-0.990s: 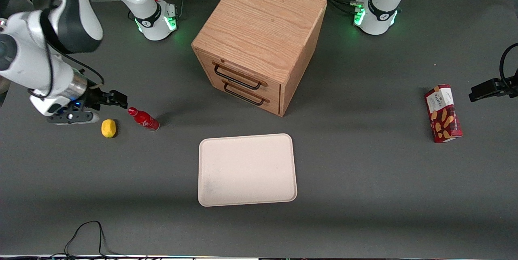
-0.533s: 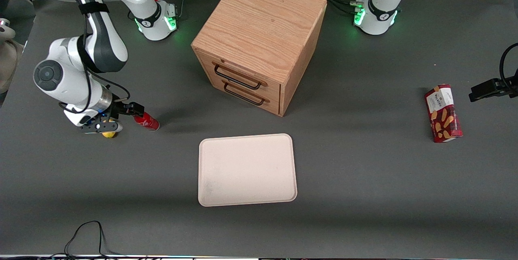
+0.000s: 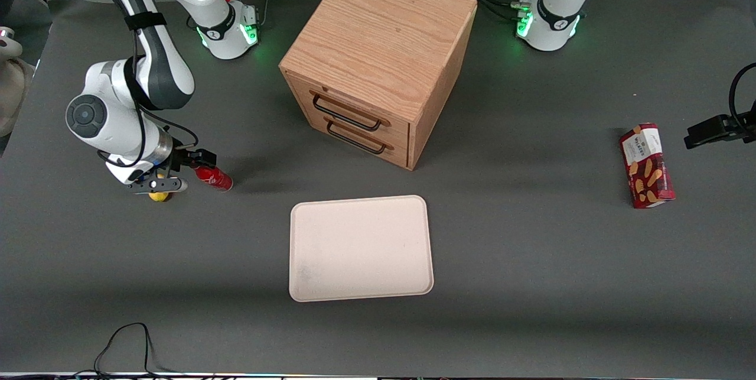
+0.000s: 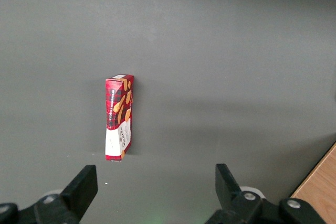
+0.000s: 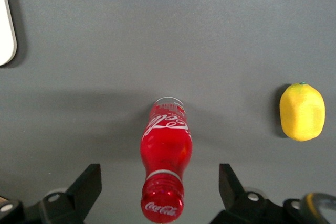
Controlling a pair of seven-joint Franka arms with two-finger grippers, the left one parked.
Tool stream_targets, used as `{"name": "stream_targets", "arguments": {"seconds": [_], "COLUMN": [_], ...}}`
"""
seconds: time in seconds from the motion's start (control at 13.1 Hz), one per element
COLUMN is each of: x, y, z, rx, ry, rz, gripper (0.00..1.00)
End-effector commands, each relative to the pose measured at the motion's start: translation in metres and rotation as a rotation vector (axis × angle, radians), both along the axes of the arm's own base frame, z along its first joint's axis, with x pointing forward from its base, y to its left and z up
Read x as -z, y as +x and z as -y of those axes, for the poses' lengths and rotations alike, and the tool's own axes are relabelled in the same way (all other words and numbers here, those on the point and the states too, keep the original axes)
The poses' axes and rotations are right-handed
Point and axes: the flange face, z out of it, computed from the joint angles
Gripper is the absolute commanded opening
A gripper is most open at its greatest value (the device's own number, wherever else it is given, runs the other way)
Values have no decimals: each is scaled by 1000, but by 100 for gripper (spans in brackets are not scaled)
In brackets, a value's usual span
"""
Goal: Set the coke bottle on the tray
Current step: 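Close the right gripper around the bottle's body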
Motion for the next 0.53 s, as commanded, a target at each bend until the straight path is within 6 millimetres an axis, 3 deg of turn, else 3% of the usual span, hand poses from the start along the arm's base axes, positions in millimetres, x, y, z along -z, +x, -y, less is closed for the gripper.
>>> {"name": "stream_targets", "arguments": {"seconds": [0.0, 0.23, 0.3, 0.46], "x": [-3, -1, 0, 0], "y": [-5, -5, -5, -5], "z": [-2, -2, -2, -2], "rx": [-8, -26, -30, -30], "ry": [-6, -5, -5, -5], "rz": [10, 4, 1, -1], "gripper": [80, 40, 31, 21]}}
